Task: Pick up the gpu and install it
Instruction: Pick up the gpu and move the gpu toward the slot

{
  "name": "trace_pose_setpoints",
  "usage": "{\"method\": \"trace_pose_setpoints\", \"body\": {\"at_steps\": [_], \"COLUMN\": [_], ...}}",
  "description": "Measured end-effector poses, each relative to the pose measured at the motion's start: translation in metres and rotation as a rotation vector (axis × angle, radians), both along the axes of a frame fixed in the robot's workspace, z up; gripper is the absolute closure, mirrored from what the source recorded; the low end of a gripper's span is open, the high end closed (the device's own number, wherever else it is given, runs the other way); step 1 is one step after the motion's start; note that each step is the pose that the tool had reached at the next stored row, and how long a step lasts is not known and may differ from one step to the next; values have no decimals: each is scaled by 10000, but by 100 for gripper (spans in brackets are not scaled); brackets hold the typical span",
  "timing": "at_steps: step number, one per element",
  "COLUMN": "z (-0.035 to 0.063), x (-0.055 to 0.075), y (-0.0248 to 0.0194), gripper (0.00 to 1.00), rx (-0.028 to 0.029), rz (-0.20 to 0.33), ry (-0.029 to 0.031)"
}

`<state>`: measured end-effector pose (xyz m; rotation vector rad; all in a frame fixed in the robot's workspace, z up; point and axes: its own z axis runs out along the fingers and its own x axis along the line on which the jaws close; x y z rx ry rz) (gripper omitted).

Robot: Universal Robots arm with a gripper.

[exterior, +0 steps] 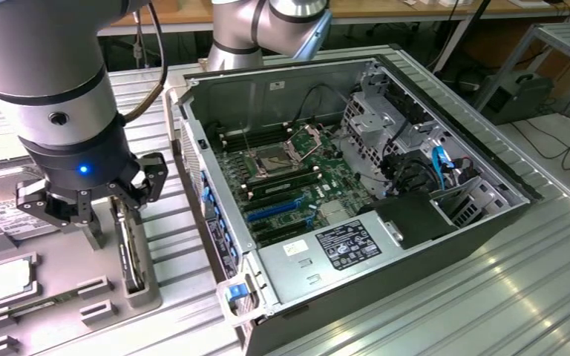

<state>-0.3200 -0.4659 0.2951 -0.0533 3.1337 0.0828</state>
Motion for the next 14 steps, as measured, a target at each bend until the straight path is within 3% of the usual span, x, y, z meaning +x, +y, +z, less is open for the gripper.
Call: {"method": "trace_pose_setpoints", "body": {"at_steps": [14], "z": [-122], "x": [-6], "y": [16], "gripper": [49], "rx": [-1], "rz": [0], "ry": [1]}}
